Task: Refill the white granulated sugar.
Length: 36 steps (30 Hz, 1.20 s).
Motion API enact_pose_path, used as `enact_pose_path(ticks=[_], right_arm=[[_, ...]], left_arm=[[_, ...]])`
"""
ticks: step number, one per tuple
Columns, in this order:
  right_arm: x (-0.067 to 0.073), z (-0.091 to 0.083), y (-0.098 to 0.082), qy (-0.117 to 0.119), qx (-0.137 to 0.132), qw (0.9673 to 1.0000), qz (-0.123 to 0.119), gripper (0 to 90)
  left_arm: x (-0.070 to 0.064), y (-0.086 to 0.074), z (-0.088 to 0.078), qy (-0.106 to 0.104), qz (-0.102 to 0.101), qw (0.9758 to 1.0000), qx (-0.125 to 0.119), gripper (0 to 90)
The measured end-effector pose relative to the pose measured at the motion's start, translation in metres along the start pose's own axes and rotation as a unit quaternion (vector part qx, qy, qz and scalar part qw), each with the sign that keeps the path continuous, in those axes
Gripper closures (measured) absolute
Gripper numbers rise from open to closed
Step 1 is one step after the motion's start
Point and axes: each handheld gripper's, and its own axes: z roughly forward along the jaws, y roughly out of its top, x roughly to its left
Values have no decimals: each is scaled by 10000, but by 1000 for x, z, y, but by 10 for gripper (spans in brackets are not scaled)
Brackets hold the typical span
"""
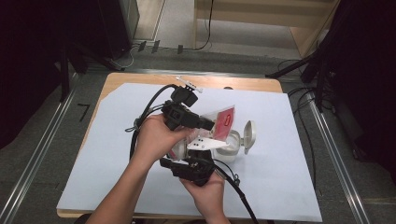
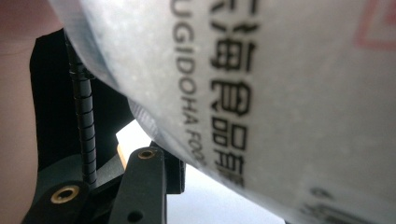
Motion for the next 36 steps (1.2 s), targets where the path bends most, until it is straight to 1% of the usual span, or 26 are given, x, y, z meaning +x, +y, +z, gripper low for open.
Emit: enact_pose_path(ticks=[2, 4, 8, 12, 19, 25, 26, 28, 31, 36], right_arm=[[-1, 0, 0, 12, 4, 10000, 32, 637], [-1, 0, 0, 46, -6, 10000, 60, 637], [-2, 0, 0, 17, -29, 10000, 43, 637], [-2, 0, 0, 45, -36, 10000, 48, 637], [-2, -1, 0, 54, -44, 10000, 66, 638], [-2, -2, 2, 105, -47, 9998, 144, 637], [-2, -2, 2, 111, -38, 9998, 165, 638], [-2, -2, 2, 116, -47, 9998, 173, 637], [-3, -3, 2, 108, -56, 9998, 181, 637], [-3, -4, 3, 109, -71, 9997, 188, 637]], left_arm=[[0, 0, 1, 12, -15, 10000, -3, 809], [0, 0, 1, 14, 13, 10000, -6, 808], [0, 1, 1, 42, 35, 10000, -4, 810], [0, 2, 1, 57, 44, 10000, 15, 811], [0, 3, 2, 8, 34, 10000, -43, 810], [0, 4, 2, 61, 37, 10000, 44, 811], [0, 4, 3, 70, 27, 10000, 28, 811], [0, 5, 3, 39, 42, 10000, 10, 812], [0, 6, 3, 46, 74, 10000, 30, 812], [-1, 7, 5, 8, 53, 10000, -24, 812]])
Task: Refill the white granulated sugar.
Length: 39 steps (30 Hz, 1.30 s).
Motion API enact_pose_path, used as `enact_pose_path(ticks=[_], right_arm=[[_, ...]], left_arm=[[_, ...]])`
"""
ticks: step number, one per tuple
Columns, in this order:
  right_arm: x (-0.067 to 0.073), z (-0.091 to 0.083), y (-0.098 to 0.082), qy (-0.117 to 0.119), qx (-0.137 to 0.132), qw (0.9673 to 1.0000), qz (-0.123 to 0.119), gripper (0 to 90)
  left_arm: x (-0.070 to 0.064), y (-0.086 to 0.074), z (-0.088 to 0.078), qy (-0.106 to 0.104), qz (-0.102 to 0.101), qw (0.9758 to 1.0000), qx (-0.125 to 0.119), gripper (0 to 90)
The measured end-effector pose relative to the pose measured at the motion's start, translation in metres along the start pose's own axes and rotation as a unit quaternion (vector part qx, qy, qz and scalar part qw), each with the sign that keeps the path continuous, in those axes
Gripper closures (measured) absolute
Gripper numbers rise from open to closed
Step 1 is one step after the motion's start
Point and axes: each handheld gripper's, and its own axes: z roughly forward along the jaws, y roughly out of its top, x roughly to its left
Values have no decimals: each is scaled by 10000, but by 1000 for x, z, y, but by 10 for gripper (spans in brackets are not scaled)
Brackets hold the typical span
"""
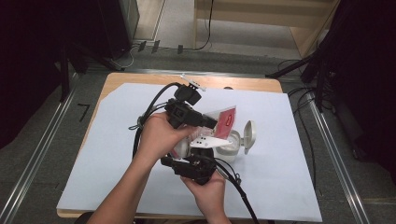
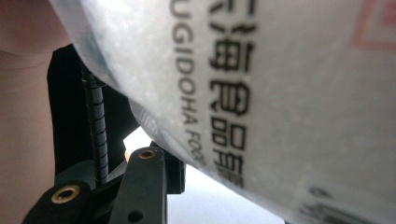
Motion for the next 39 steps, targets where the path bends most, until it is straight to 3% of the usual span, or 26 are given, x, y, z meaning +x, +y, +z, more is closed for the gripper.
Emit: enact_pose_path(ticks=[17, 39], right_arm=[[0, -1, 0, -3, -43, 10000, 0, 636], [1, 0, -1, -92, -1, 9998, -195, 632]], left_arm=[[-2, 2, 1, 20, 35, 10000, 75, 814], [-3, 2, 2, -10, 62, 10000, 42, 819]])
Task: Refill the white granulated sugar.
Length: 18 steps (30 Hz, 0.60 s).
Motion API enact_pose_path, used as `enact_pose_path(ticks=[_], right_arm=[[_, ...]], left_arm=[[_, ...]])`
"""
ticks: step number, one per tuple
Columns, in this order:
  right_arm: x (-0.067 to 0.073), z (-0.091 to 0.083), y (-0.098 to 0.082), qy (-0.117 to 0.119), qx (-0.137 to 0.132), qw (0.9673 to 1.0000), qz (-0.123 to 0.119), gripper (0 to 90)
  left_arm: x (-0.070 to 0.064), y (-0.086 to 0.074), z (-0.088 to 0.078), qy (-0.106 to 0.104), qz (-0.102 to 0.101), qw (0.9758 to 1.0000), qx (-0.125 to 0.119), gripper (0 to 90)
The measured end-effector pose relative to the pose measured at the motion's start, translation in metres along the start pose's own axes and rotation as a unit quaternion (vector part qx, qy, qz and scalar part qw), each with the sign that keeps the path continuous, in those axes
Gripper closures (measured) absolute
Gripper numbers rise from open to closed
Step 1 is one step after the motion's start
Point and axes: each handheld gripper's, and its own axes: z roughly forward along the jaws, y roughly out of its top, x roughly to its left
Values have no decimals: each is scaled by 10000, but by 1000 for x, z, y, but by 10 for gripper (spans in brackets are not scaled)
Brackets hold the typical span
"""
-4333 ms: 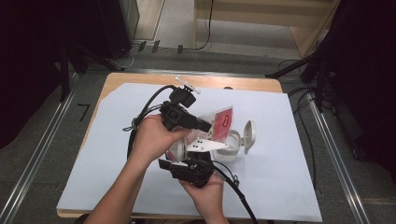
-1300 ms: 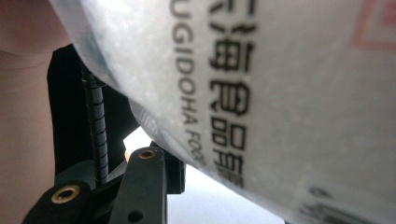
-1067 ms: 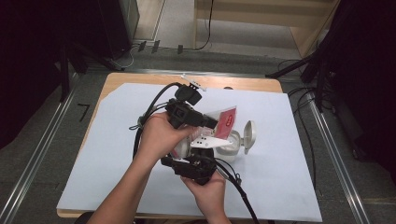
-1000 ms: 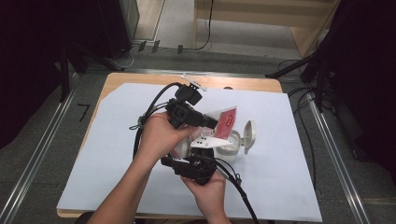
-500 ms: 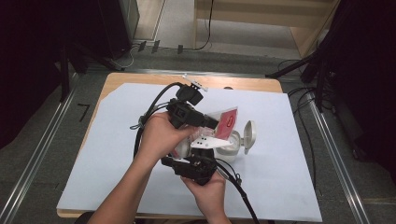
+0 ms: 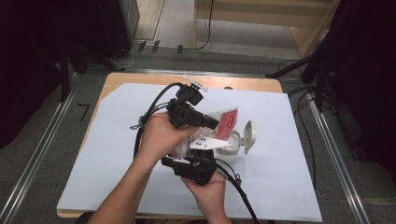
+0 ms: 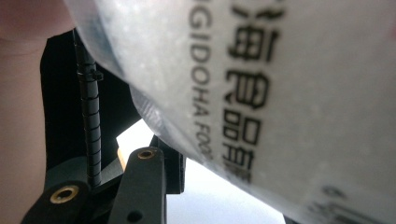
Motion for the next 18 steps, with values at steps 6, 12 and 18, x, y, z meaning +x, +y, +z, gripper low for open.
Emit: enact_pose_path(ticks=[6, 12, 18], right_arm=[[0, 0, 0, -18, 11, 10000, -43, 634], [1, 0, 0, -41, -19, 10000, -29, 637], [0, 0, 0, -12, -54, 10000, 32, 638]], left_arm=[[0, 0, 0, 12, 6, 10000, 5, 819], [0, 1, 1, 2, 30, 10000, 2, 819], [-1, 1, 1, 12, 40, 10000, 2, 819]])
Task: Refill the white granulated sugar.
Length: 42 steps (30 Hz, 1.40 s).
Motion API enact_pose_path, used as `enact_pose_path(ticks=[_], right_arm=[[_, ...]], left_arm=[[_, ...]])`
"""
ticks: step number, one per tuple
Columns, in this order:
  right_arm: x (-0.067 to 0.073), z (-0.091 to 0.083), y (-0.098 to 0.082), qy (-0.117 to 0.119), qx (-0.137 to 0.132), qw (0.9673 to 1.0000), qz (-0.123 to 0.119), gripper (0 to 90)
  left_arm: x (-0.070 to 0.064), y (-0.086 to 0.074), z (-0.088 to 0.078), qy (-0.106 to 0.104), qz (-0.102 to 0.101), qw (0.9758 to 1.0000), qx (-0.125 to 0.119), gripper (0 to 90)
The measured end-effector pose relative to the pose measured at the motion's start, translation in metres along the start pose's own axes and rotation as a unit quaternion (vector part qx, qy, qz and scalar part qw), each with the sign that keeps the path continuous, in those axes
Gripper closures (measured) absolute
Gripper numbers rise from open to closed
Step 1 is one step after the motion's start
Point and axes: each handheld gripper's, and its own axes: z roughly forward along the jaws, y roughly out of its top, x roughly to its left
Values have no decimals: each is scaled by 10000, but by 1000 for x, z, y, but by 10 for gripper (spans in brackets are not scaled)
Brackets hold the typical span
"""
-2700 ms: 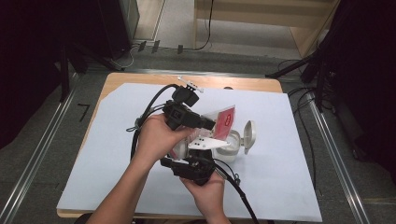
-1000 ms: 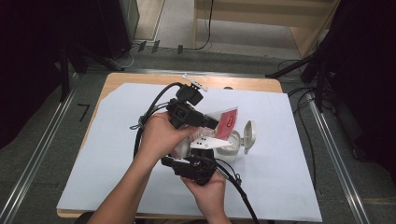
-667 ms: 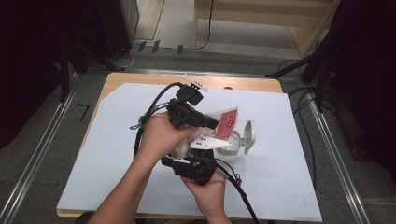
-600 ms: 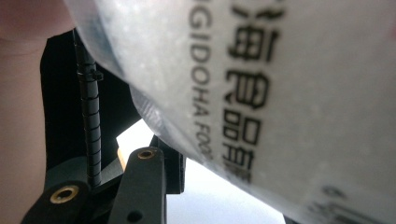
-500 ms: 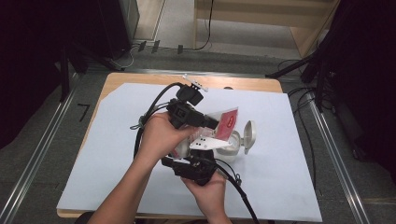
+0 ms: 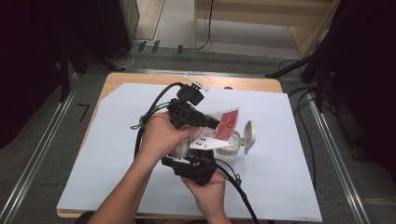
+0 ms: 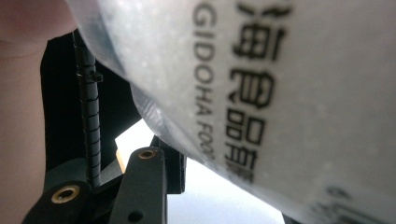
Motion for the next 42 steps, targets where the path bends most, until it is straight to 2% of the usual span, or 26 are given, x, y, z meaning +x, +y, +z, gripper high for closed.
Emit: enact_pose_path(ticks=[11, 14, 19, 27, 42], right_arm=[[0, 0, 0, -6, -17, 10000, 5, 639], [0, 2, 1, -49, -13, 10000, -11, 639], [0, 3, 1, -72, -54, 10000, -17, 639], [-1, 5, 2, -101, -53, 9999, -62, 639], [0, 7, 3, -92, -32, 9999, -67, 640]], left_arm=[[-2, 0, 0, 38, 38, 10000, 17, 821], [-1, 0, 0, 14, 65, 10000, -41, 823], [-2, 0, -1, 84, 126, 9999, -20, 828], [1, 1, -1, 91, 56, 9999, -41, 833], [1, -1, -2, 120, 50, 9999, -84, 838]])
